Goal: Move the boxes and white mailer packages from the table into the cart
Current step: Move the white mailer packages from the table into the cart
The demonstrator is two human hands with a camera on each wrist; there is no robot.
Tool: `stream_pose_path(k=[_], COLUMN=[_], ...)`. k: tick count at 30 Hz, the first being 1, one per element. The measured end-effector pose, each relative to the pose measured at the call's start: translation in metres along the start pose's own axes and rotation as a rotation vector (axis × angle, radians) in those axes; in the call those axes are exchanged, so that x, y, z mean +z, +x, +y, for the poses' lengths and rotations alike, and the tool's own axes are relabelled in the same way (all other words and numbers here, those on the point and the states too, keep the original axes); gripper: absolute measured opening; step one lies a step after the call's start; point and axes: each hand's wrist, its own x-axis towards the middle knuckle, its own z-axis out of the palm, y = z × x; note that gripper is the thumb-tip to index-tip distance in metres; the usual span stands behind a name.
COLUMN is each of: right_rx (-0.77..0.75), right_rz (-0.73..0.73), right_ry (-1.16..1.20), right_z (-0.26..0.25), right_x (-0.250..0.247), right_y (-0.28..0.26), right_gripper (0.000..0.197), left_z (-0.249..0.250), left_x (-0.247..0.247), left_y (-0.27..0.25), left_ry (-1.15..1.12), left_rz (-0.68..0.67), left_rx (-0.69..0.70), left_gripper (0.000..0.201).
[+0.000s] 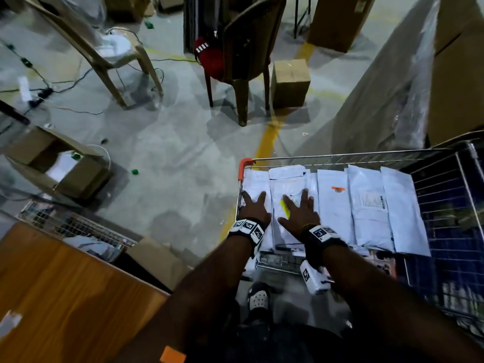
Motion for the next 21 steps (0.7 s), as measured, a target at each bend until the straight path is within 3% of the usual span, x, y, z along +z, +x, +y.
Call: stream_pose_path(k=[10,21], right_rx=[-0.023,-0.138], right_rz=[0.233,0.342], right_ry=[0.188,0.283], right_z=[-0.010,-0.010], right_x=[-0.006,0.038], right_y=[-0.069,-0.205], right_gripper=[0.051,0.044], left_z=[0.012,-0.031], left_x=[-0.013,0.038], left_y=[-0.068,-0.216], left_ry=[-0.066,-0.148], left_rz=[0.159,0.366], left_rx=[0.105,0.209], left_gripper=[0.047,0.036])
